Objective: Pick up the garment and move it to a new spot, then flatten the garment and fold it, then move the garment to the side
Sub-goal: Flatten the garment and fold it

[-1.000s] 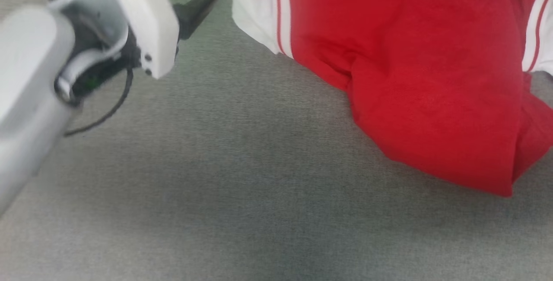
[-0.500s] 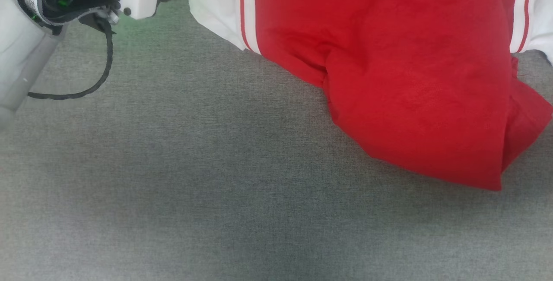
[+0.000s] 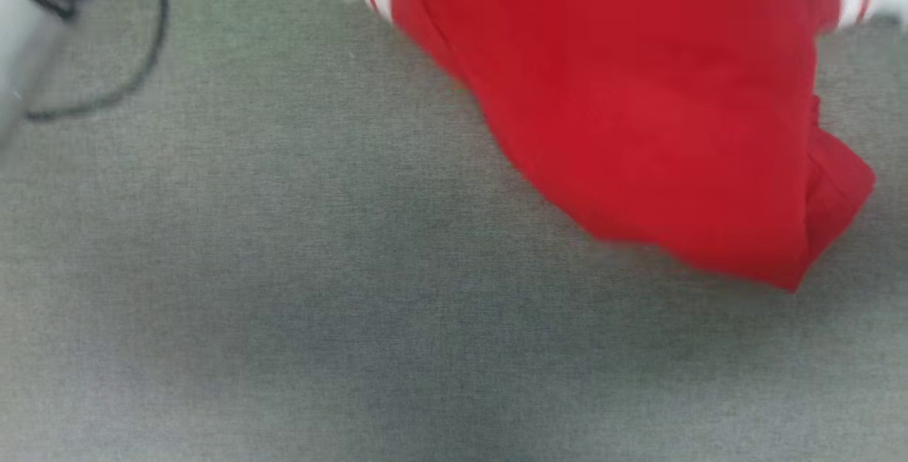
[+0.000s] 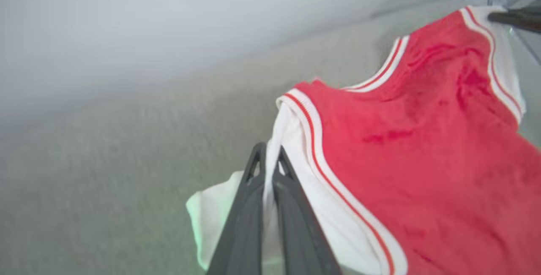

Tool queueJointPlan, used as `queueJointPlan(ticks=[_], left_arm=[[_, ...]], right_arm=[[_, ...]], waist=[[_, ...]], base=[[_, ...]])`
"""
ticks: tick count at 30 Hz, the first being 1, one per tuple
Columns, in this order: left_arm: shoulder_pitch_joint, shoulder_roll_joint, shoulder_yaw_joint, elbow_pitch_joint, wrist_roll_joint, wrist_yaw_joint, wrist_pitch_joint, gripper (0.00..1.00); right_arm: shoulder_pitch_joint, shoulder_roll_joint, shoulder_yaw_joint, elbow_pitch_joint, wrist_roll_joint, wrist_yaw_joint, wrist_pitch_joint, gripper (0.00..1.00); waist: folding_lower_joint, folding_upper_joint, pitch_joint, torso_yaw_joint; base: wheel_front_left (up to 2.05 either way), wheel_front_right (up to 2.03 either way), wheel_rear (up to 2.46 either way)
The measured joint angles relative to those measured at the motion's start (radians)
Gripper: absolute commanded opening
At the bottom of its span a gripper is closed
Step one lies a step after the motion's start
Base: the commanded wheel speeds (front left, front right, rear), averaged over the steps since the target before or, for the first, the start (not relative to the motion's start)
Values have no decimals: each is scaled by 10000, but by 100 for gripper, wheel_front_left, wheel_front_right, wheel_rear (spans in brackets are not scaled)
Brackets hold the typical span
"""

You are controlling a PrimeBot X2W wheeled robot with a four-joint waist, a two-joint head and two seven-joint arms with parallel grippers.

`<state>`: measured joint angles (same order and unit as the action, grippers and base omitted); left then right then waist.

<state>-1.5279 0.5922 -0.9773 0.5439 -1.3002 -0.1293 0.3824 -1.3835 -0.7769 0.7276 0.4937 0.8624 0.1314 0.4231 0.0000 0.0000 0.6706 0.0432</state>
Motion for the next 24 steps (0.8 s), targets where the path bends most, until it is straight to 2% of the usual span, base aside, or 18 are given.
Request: queueJointPlan(ticks=[7,13,15,19,24], left_arm=[[-1948,-633,1166,2581,765,4,-3632,0],[-3470,-1344,1971,3835,771,-31,-5724,0],[-3679,-1473,2151,4054,627,-31,-5923,0],[-3416,-1486,1896,3858,506,-31,-5768,0],[-1332,-1030,997,2556,253,-29,-5797,0]], right_arm=[[-2288,773,-1478,2251,-1254,8,-2573,0],[-4188,1429,-2483,4307,-2790,42,-4458,0],[-4501,1626,-2596,4775,-3049,52,-4773,0],[-4406,1856,-2360,5185,-3206,48,-4844,0],[-2845,1732,-1459,5045,-2811,31,-4652,0]], waist=[[0,0,-319,-151],[0,0,-763,-203],[0,0,-937,-203],[0,0,-1196,-191],[0,0,-1623,-116]], base=[[0,0,0],[0,0,0],[0,0,0],[0,0,0],[0,0,0]])
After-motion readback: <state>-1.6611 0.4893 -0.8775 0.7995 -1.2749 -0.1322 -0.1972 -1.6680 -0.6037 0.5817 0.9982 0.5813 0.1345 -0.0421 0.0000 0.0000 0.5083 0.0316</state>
